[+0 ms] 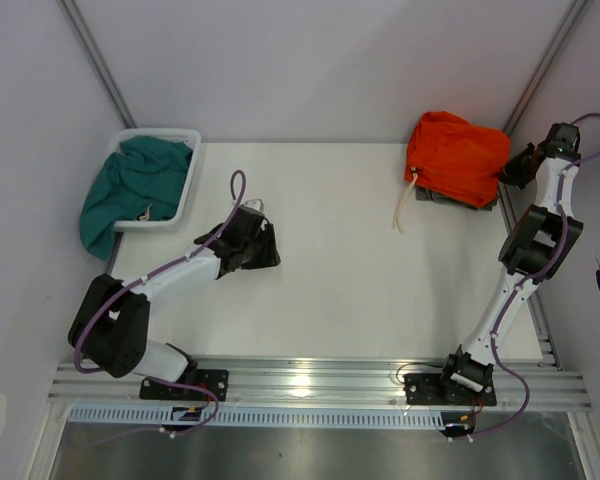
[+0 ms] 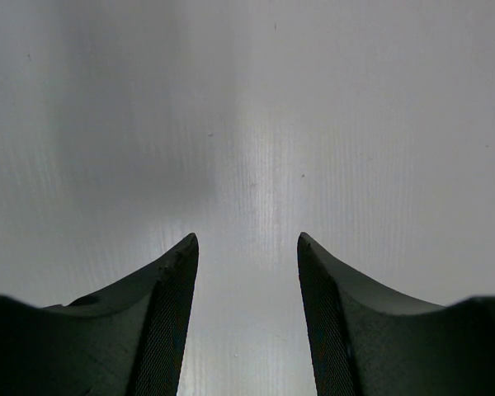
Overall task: Fold and stack the shorts
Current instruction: Neatly place the folded shorts to the corner
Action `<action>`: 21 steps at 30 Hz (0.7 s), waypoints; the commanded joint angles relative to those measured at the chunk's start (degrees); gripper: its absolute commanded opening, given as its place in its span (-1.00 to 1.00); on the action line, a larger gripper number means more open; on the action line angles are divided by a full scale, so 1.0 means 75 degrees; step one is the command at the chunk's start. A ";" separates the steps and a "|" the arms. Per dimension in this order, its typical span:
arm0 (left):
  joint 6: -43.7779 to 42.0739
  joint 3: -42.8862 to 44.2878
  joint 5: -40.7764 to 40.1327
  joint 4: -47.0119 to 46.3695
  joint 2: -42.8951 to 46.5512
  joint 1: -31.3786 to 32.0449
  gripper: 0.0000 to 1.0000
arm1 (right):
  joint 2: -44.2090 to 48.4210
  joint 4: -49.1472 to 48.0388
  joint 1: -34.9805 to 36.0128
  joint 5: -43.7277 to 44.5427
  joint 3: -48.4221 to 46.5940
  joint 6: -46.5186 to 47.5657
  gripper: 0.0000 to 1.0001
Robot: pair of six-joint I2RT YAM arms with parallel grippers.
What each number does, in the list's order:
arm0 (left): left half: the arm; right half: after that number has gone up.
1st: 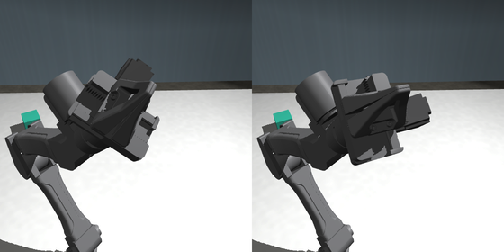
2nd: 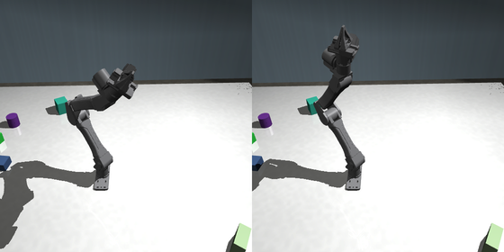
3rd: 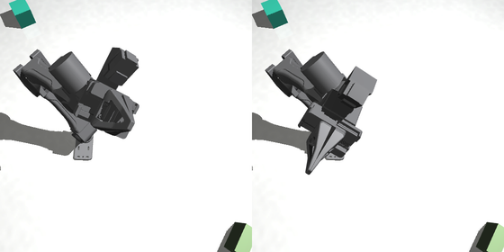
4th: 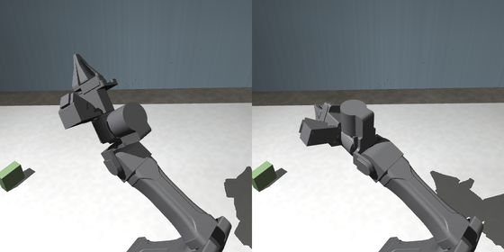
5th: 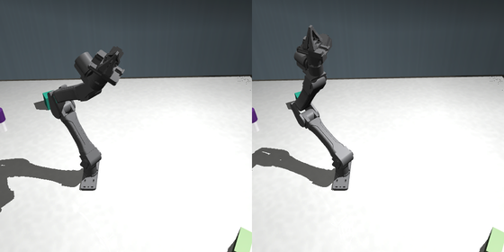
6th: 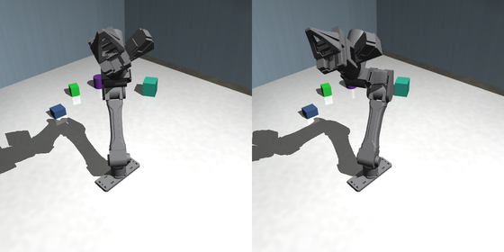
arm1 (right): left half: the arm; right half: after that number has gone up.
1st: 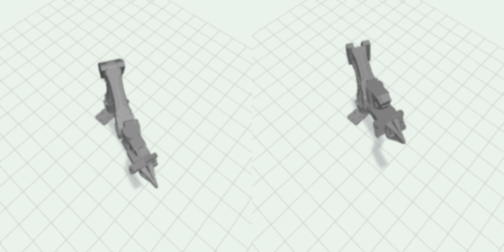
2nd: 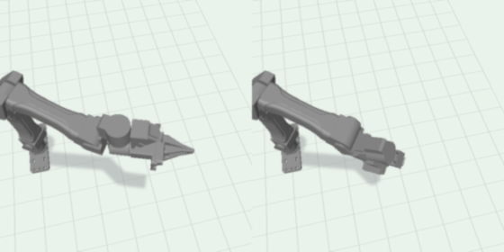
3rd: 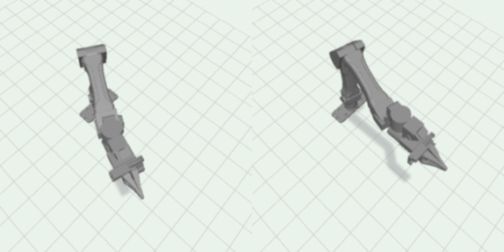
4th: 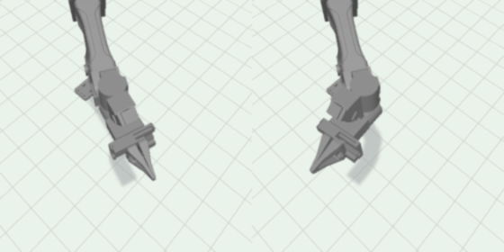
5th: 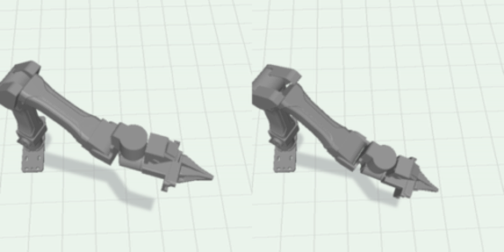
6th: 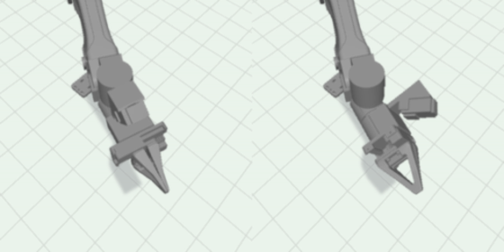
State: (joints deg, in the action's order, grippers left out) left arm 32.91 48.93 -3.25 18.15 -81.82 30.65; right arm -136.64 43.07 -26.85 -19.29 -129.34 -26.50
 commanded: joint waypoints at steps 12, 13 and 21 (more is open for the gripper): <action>-0.0239 0.0461 -0.0001 0.0111 -0.0106 0.0061 0.11 | -0.0637 -0.0856 -0.0252 0.1352 -0.0063 -0.0064 -0.90; -0.0251 0.0461 0.0011 0.0123 -0.0106 0.0061 0.10 | -0.0614 -0.0809 -0.0229 0.1423 -0.0075 -0.0029 -0.82; -0.0239 0.0379 -0.0001 0.0134 0.0070 0.0061 0.11 | 0.0521 -0.0552 -0.0229 0.2442 -0.0321 0.0275 0.19</action>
State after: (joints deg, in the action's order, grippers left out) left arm 32.34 50.37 -3.22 19.09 -82.46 30.65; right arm -138.32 40.62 -25.39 -10.09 -129.34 -23.24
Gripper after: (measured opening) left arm 0.553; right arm 0.567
